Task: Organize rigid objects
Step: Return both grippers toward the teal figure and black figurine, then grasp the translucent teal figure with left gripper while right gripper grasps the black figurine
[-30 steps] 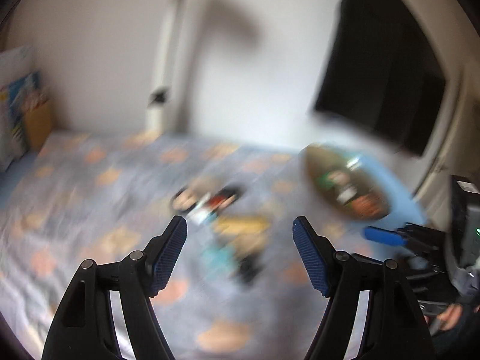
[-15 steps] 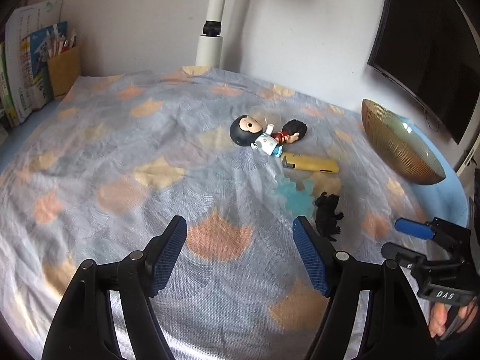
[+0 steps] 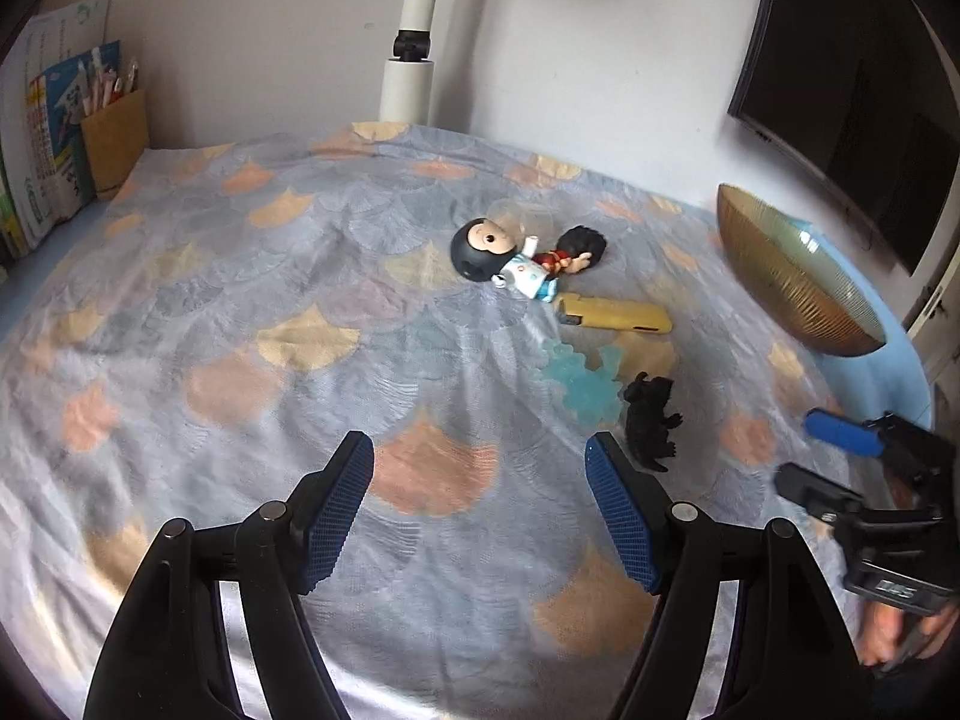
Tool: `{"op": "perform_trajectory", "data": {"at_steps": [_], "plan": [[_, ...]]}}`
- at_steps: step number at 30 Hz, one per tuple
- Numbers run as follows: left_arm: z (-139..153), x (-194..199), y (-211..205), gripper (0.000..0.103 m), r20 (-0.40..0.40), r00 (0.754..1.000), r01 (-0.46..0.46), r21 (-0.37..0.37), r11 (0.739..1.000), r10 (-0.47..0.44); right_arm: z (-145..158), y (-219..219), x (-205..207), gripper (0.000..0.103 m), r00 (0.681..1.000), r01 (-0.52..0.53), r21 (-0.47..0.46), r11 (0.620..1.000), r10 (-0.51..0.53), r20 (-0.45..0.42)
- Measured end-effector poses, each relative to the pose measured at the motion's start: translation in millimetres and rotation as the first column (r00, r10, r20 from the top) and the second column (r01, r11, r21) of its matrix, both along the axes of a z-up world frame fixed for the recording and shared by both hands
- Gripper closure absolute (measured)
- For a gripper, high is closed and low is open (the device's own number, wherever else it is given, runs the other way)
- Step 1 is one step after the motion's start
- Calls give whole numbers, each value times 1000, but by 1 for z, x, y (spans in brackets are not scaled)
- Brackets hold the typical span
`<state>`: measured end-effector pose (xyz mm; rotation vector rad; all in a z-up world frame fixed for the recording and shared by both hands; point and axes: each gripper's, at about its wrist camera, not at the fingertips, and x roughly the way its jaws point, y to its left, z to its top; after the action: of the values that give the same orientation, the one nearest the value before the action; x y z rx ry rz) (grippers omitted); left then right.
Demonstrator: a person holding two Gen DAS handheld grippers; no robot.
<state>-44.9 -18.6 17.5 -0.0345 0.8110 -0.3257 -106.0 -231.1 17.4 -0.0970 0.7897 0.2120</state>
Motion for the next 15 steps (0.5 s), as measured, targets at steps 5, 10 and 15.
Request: {"op": "perform_trajectory", "data": {"at_steps": [5, 10, 15], "plan": [[33, 10, 3, 32, 29, 999, 29, 32, 999, -30, 28, 28, 7, 46, 996, -74, -2, 997, 74, -45], [25, 24, -1, 32, -1, 998, 60, 53, 997, -60, 19, 67, 44, 46, 980, -157, -7, 988, 155, -125], [9, 31, -13, 32, -49, 993, 112, 56, 992, -109, -5, 75, 72, 56, 976, -135, -35, 990, 127, -176]]}}
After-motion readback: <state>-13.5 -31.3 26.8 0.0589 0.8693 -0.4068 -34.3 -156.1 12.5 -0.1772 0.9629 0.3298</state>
